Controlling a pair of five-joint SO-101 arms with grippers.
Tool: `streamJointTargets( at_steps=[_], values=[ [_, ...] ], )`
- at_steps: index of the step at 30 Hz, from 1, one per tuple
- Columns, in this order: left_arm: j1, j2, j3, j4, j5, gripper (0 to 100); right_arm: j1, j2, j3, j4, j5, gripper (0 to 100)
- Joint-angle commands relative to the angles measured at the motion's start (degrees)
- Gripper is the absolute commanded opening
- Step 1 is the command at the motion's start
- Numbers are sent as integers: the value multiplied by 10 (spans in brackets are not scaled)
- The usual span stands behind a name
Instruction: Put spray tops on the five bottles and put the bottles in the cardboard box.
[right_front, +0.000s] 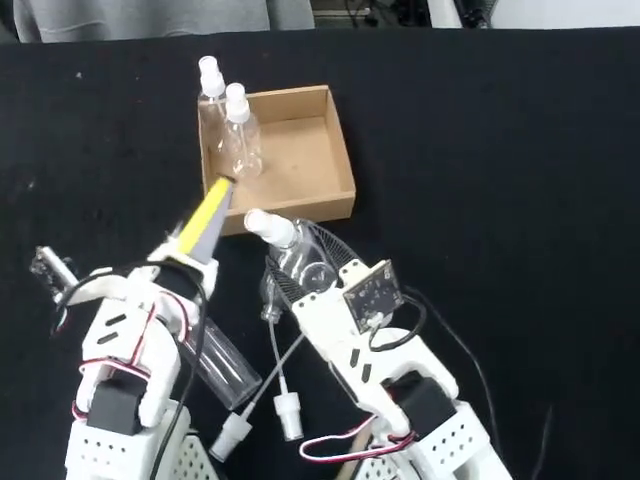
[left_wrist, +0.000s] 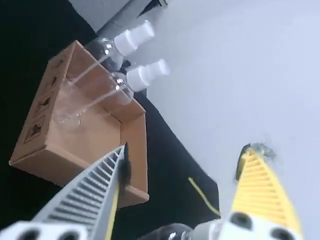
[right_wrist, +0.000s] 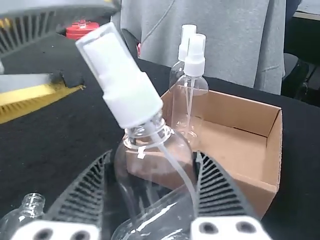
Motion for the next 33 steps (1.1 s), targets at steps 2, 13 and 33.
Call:
streamJointTargets(
  at_steps=[2, 13, 33],
  values=[
    [-17, -4, -38, -8, 18, 332, -11, -58, -2, -36, -4, 79],
    [-11, -4, -20, -9, -24, 332, -11, -58, -2, -80, -44, 79],
    [94, -4, 7, -4, -141, 332, -55, -57, -2, -8, 16, 75]
  ],
)
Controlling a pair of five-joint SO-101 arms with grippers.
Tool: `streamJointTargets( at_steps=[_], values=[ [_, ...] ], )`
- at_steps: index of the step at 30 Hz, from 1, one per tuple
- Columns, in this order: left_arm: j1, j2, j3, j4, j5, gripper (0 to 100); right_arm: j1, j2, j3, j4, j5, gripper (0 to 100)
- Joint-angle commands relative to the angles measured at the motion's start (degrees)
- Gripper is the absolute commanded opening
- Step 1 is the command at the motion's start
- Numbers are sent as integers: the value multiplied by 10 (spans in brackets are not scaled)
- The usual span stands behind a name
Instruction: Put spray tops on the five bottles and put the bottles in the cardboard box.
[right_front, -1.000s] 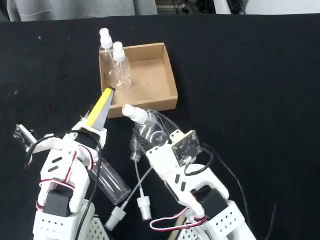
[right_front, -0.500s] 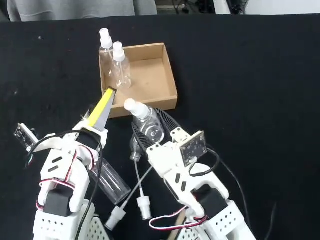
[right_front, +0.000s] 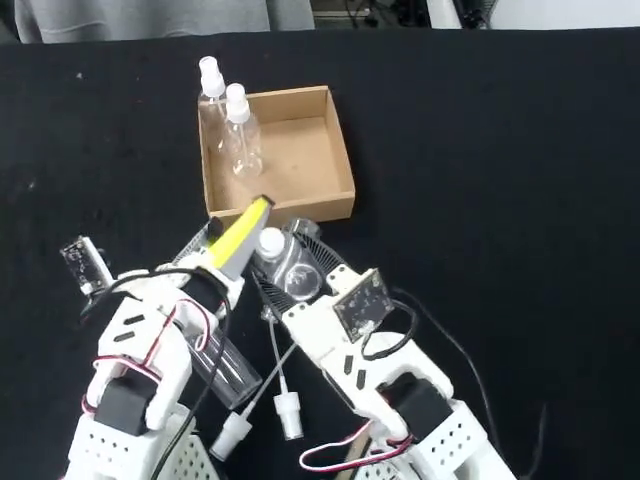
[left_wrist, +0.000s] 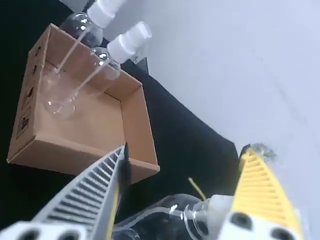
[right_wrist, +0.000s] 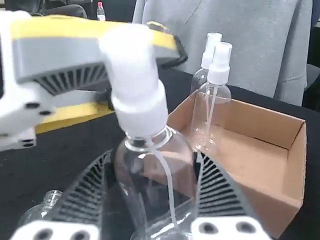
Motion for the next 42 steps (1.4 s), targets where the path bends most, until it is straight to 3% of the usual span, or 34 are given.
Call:
streamJointTargets(
  at_steps=[1, 15, 28, 42],
  values=[
    [19, -4, -7, -4, -33, 332, -11, -57, -2, 1, 7, 75],
    [46, -5, -8, 29, -76, 332, 11, -57, -2, 1, 8, 75],
    [38, -5, -18, 28, -52, 332, 11, -57, -2, 2, 7, 75],
    [-52, -6, -38, 23, -55, 332, 11, -57, -2, 18, 7, 75]
  ],
)
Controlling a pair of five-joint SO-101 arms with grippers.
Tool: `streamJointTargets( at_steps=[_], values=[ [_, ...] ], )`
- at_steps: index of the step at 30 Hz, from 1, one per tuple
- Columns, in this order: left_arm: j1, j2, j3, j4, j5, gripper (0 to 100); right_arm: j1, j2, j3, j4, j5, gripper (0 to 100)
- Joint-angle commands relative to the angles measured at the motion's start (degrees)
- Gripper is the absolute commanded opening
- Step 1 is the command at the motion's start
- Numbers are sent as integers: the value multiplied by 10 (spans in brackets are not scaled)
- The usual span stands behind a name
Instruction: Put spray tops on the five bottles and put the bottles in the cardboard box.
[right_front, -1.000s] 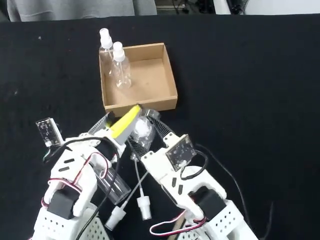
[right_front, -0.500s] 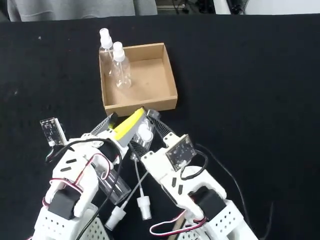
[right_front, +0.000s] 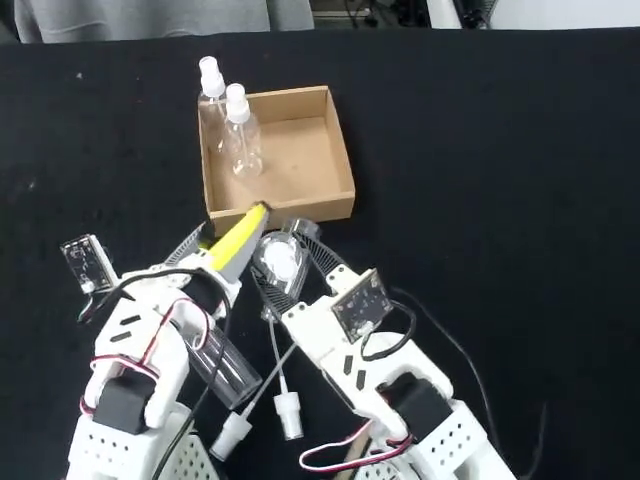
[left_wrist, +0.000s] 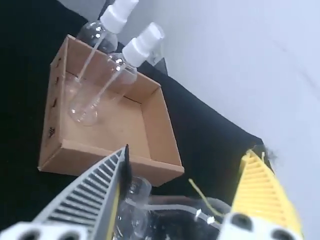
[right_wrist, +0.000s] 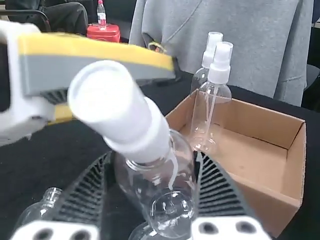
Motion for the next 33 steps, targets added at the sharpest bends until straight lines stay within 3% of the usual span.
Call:
streamJointTargets(
  at_steps=[1, 16, 33],
  values=[
    [-28, -6, -38, -3, 3, 332, 11, -57, -2, 12, 4, 75],
    [-195, -6, -7, 4, 6, 332, 11, -57, -2, 14, 4, 75],
    [-282, -6, 60, 2, 7, 331, 12, -57, -2, 15, 6, 75]
  ],
)
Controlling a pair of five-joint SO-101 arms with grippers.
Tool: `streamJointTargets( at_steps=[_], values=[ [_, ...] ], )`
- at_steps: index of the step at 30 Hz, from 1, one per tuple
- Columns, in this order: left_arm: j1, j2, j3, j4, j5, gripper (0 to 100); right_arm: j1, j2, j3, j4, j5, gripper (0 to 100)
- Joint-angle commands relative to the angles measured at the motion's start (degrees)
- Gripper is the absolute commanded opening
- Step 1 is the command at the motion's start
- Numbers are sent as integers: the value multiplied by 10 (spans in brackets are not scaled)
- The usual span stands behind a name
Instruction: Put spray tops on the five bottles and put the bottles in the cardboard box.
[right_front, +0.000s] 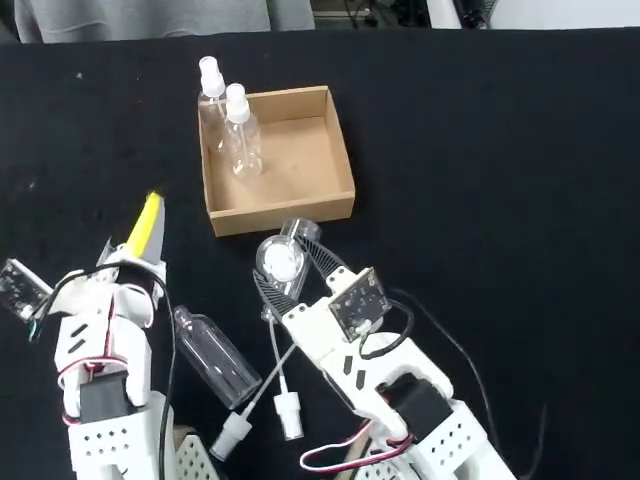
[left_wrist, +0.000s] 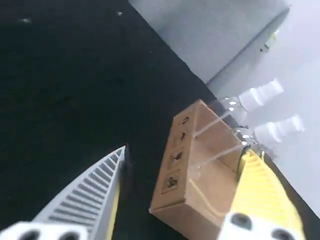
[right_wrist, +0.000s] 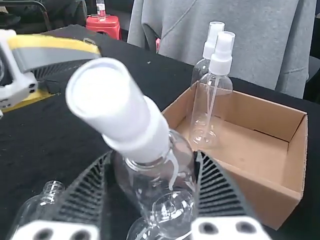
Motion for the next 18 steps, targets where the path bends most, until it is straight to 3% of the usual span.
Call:
streamJointTargets(
  at_steps=[1, 7, 18],
  values=[
    [-18, -6, -1, 1, 4, 331, 18, -57, -4, 2, 6, 75],
    [-20, -6, 12, -2, 2, 331, 63, -57, -34, 1, 4, 75],
    [-20, -6, 14, 3, 2, 331, 77, -57, -72, 1, 4, 75]
  ],
)
